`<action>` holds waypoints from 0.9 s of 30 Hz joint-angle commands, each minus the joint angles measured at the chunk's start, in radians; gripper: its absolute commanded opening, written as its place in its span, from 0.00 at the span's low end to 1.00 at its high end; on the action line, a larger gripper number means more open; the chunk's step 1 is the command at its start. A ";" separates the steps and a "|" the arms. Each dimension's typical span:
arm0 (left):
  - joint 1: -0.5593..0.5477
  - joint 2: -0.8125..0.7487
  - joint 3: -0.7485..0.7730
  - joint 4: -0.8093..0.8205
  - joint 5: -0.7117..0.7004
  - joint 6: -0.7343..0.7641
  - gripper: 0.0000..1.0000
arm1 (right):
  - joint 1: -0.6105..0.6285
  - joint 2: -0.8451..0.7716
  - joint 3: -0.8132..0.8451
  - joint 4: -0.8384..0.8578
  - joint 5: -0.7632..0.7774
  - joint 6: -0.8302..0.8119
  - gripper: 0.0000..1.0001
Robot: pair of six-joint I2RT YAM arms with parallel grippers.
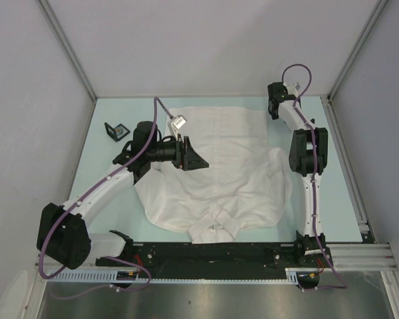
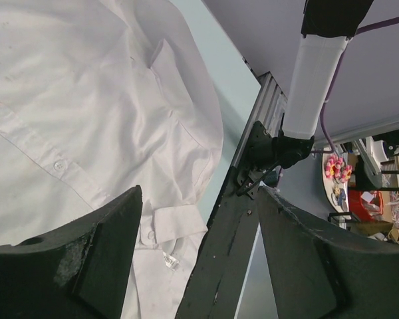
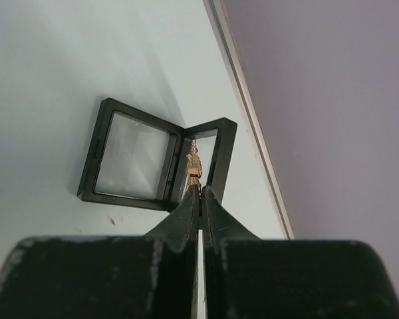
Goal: Remove the brooch from the garment
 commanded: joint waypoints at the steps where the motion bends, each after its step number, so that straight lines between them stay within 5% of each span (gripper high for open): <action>1: 0.011 -0.002 0.001 0.034 0.026 -0.011 0.74 | -0.009 0.021 0.009 0.029 0.013 -0.010 0.00; 27: 0.012 0.002 -0.005 0.069 0.038 -0.018 0.75 | -0.025 0.081 0.052 0.024 0.025 -0.010 0.01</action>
